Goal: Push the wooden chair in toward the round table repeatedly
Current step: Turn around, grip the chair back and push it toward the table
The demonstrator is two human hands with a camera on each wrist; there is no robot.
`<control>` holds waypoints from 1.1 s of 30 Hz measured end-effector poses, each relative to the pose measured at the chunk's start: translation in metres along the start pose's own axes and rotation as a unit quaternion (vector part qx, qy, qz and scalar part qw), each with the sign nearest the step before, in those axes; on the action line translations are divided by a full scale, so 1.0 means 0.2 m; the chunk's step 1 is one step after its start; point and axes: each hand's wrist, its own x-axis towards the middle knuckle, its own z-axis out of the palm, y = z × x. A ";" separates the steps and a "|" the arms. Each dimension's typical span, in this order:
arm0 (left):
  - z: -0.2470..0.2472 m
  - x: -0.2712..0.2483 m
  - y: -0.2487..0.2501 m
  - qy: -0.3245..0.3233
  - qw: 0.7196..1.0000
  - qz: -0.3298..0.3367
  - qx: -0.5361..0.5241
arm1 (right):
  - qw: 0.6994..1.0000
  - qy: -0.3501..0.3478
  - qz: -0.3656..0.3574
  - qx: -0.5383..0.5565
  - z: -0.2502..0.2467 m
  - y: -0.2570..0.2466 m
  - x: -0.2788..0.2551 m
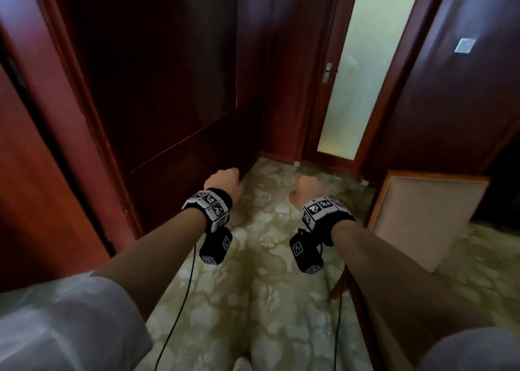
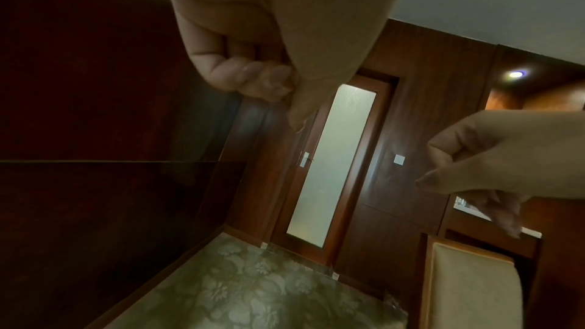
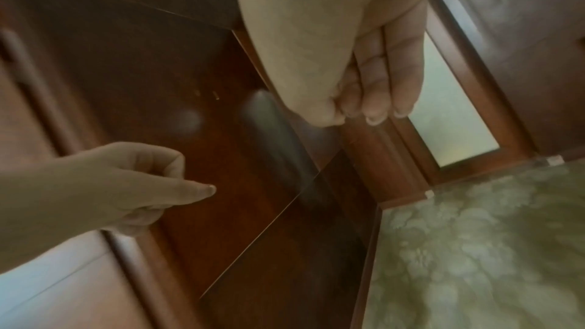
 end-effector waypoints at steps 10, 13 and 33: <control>0.04 1.32 0.12 -0.042 0.997 0.055 0.015 | 0.997 0.021 0.051 0.047 -0.21 -0.02 1.23; 0.12 1.70 0.20 -0.061 0.995 0.079 0.014 | 0.994 0.035 0.077 0.065 -0.21 0.04 1.55; 0.75 3.55 1.50 -0.162 0.894 0.418 -0.025 | 0.896 0.062 0.421 0.130 -0.20 0.93 2.95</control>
